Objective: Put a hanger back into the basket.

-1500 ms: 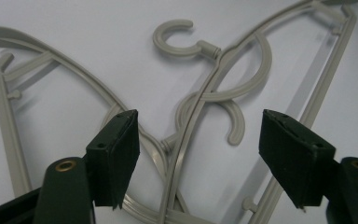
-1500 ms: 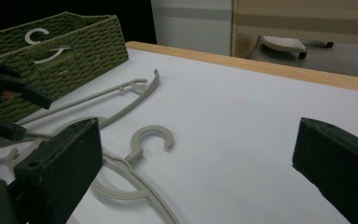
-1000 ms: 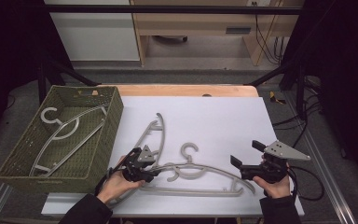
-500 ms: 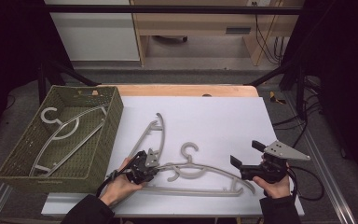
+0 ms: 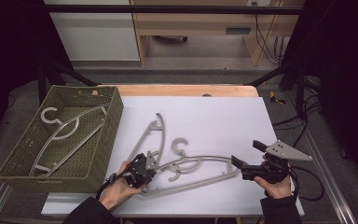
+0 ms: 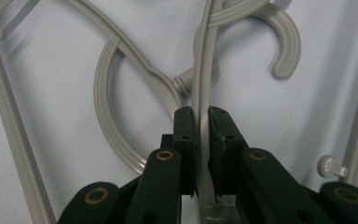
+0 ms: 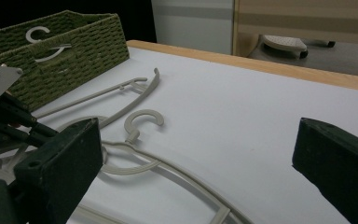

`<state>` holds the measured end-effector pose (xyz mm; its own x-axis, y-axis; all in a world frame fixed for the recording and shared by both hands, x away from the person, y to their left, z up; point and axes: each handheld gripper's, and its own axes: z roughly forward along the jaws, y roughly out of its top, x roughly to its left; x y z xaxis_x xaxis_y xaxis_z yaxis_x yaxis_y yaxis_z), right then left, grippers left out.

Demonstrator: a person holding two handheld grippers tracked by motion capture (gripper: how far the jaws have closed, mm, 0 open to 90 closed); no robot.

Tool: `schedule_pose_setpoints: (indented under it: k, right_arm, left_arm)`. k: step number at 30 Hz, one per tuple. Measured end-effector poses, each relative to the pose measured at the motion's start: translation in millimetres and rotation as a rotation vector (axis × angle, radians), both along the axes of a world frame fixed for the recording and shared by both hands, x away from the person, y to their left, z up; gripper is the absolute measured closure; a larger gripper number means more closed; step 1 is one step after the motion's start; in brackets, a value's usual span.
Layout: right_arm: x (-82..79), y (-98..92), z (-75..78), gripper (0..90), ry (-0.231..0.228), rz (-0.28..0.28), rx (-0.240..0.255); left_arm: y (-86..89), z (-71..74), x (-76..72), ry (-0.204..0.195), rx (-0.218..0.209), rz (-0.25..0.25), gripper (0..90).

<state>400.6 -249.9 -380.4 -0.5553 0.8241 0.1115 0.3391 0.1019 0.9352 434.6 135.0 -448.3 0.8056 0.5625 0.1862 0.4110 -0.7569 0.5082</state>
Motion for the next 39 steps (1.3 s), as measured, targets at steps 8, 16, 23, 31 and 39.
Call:
schedule_pose_setpoints:
  k: [8, 16, 23, 31, 39]
  right_arm:
    - [-0.1, 0.2, 0.1, 1.8, -0.003, 0.0, 0.0]
    - [0.2, 1.3, -0.2, 1.8, -0.002, 0.001, -0.003]
    - [0.1, 1.7, -0.1, 1.8, 0.001, 0.003, -0.003]
    - [1.1, 3.1, -1.1, 1.8, 0.003, 0.01, -0.005]
    - [0.6, 2.5, -0.6, 1.8, 0.002, 0.012, -0.003]
  left_arm:
    - [7.2, 0.7, -0.8, 0.024, -0.025, 0.019, 82.2]
    - [6.6, -0.3, 1.0, 0.049, -0.031, 0.023, 81.5]
    - [3.4, 1.9, 7.2, 0.044, -0.1, 0.007, 63.4]
    - [-4.1, -3.7, 14.4, 0.063, -0.103, -0.04, 71.1]
    - [-9.7, -4.2, 9.9, 0.092, -0.074, -0.043, 79.6]
